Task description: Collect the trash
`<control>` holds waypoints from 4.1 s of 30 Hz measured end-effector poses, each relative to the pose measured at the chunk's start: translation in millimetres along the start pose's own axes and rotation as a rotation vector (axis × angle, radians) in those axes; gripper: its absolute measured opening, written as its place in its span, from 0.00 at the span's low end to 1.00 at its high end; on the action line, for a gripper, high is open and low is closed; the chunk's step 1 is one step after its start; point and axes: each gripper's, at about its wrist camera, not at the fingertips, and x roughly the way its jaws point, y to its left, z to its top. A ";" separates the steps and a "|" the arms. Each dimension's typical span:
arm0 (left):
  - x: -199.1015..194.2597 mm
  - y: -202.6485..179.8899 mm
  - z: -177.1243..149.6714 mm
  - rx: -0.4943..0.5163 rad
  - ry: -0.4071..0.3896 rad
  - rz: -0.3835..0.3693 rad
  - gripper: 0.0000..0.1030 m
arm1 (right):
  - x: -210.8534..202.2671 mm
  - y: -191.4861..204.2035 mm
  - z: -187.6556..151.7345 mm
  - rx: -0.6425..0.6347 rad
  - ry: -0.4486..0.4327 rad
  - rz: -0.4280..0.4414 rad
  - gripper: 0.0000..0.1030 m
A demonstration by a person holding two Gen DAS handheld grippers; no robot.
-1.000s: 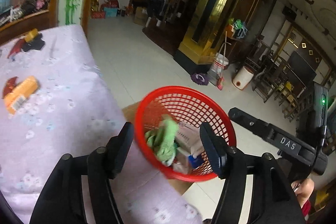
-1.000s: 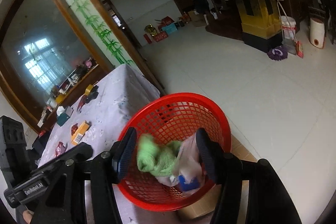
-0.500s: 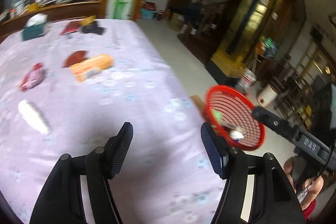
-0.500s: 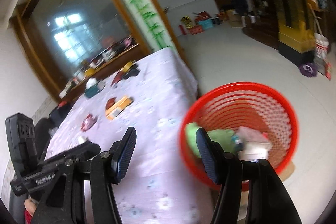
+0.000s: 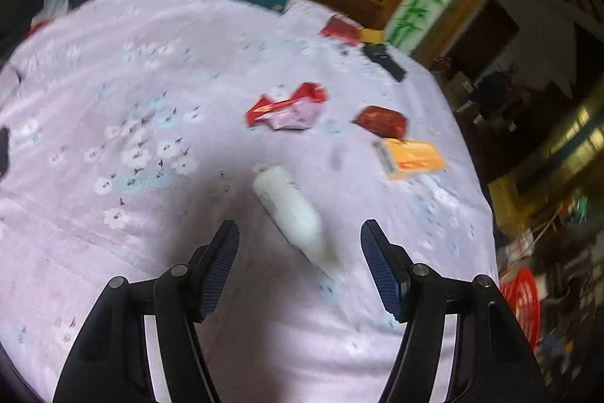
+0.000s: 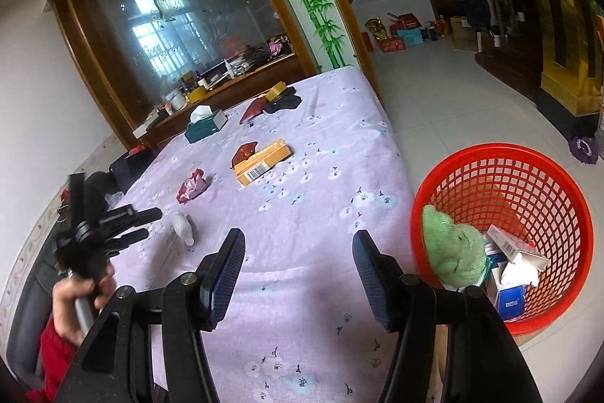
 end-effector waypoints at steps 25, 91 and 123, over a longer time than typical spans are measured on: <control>27.2 -8.6 -21.1 0.216 0.006 -0.011 0.29 | 27.9 19.7 28.1 -0.024 0.080 0.027 0.69; 7.8 12.2 -29.9 0.199 -0.034 -0.108 0.28 | 305.0 134.6 56.3 -0.716 0.474 -0.012 0.56; -61.8 -33.1 -84.2 0.351 -0.214 -0.084 0.28 | 65.3 96.9 -18.8 -0.293 0.106 -0.080 0.54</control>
